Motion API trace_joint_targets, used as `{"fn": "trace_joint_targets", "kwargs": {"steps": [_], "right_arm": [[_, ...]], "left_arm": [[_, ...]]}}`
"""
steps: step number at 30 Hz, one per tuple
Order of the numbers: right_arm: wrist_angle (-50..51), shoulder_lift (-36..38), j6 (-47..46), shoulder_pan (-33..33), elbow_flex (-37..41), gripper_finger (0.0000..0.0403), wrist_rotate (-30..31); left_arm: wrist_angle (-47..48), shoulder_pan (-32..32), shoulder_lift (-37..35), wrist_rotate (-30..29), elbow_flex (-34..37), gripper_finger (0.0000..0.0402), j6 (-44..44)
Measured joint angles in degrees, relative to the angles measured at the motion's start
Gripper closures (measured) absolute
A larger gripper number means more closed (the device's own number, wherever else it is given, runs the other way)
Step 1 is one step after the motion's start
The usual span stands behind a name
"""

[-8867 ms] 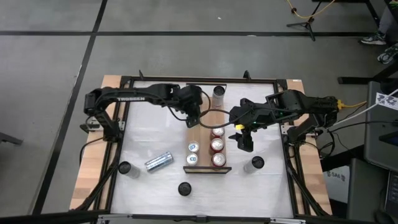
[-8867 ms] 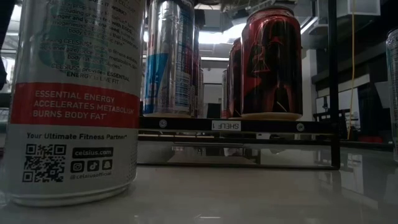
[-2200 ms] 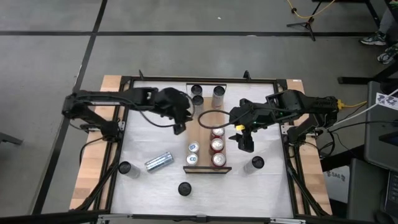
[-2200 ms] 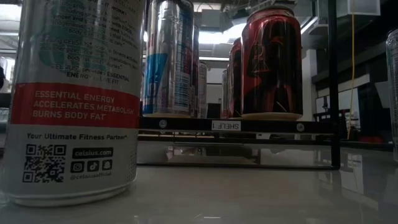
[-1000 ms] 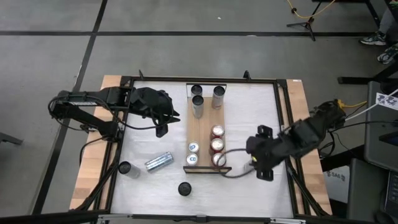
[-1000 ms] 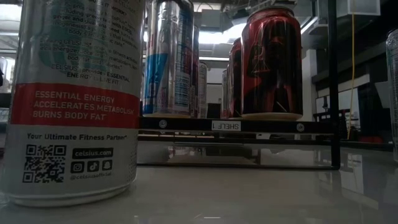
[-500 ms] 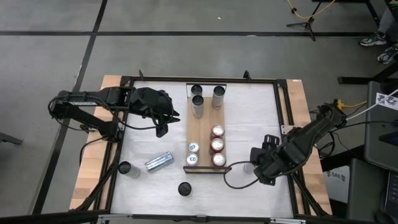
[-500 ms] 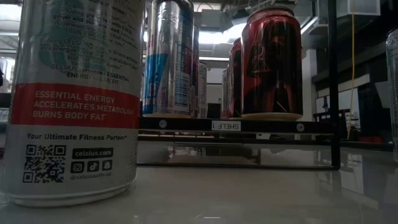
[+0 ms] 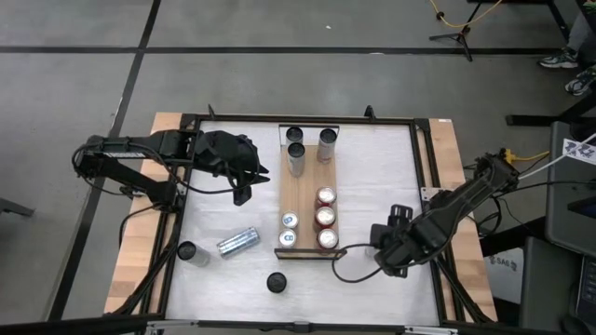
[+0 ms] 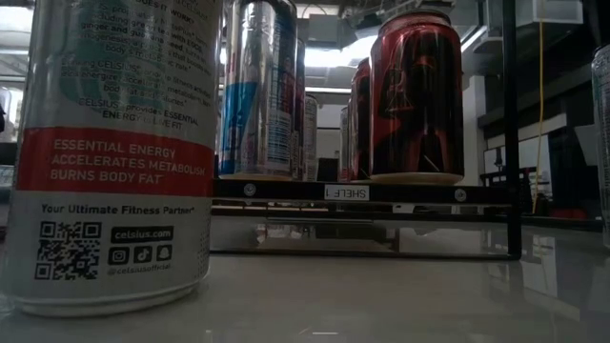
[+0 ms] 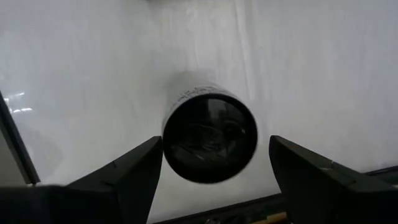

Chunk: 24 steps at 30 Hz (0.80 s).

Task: Place canned beverage on shelf
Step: Put the white pink soda can on the shelf aligned with the other white pink soda can

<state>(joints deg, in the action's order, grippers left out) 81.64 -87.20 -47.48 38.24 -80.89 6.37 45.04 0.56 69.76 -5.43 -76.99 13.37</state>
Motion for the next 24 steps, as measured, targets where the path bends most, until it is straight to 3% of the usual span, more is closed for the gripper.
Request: {"fn": "trace_joint_targets", "kwargs": {"steps": [24], "right_arm": [[-5.68, -0.13, -0.13, 0.00, 5.13, 0.0116, 0.17]], "left_arm": [[0.00, 0.02, 0.00, -0.02, 0.00, 0.0305, 0.00]]}}
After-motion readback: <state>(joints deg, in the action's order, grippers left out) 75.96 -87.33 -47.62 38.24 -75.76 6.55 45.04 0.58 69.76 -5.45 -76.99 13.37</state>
